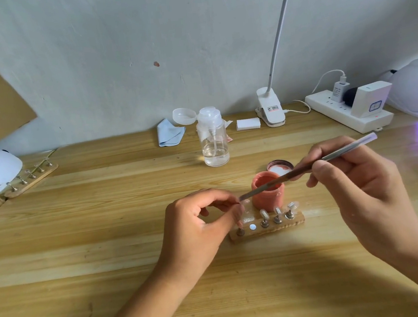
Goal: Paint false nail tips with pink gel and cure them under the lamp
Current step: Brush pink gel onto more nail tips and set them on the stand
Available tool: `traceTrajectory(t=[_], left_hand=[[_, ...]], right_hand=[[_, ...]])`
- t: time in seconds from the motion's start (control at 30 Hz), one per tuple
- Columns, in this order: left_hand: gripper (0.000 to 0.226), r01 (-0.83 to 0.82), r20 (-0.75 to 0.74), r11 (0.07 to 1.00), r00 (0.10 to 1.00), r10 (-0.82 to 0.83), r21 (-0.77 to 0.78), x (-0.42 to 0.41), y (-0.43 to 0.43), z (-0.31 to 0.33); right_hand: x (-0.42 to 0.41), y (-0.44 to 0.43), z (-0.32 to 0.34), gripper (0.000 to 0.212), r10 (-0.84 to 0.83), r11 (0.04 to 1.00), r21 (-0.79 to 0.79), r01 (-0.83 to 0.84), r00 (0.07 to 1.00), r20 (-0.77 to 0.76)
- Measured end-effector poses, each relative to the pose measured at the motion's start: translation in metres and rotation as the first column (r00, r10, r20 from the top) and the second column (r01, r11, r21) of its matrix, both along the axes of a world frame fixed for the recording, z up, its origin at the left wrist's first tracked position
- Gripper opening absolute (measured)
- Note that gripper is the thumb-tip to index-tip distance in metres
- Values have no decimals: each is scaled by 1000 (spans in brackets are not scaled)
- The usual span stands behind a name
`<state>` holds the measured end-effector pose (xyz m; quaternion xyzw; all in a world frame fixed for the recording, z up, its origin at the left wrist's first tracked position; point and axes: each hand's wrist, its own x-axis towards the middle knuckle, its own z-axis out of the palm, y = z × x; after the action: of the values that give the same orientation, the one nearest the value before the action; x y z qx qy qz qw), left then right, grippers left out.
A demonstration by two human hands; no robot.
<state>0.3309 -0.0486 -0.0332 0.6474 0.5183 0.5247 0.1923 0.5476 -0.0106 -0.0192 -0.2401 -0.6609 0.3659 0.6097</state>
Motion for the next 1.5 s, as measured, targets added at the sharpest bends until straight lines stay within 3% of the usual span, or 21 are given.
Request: traceTrajectory(t=[0.2,0.43,0.63,0.83,1.17,1.5], left_hand=[[14,7,5,1000,1000,-7,-14,1,-1,1],[13,12,12,1000,1000,-11,-13,1,0,1],[20,30,32,999,999,-31,27,0,-1,3],[18,64,43,998,997,-63,-12,4,-3,0],[16,74,-76,981,993,-89,-180,15,1,-7],[16,3,-182,978,982,-42,-208,13,4,-11]], right_hand=[[3,3,3,16,-87,996,-13,86,995,-55],[0,-1,2,15,-27,1000,12,27,1000,5],[8,9,3,3,-148,988,-47,145,986,-77],[8,12,3,8,-179,983,-57,174,978,-106],[8,14,4,7,-201,979,-57,195,971,-129],[9,13,6,6,-197,979,-84,188,972,-125]])
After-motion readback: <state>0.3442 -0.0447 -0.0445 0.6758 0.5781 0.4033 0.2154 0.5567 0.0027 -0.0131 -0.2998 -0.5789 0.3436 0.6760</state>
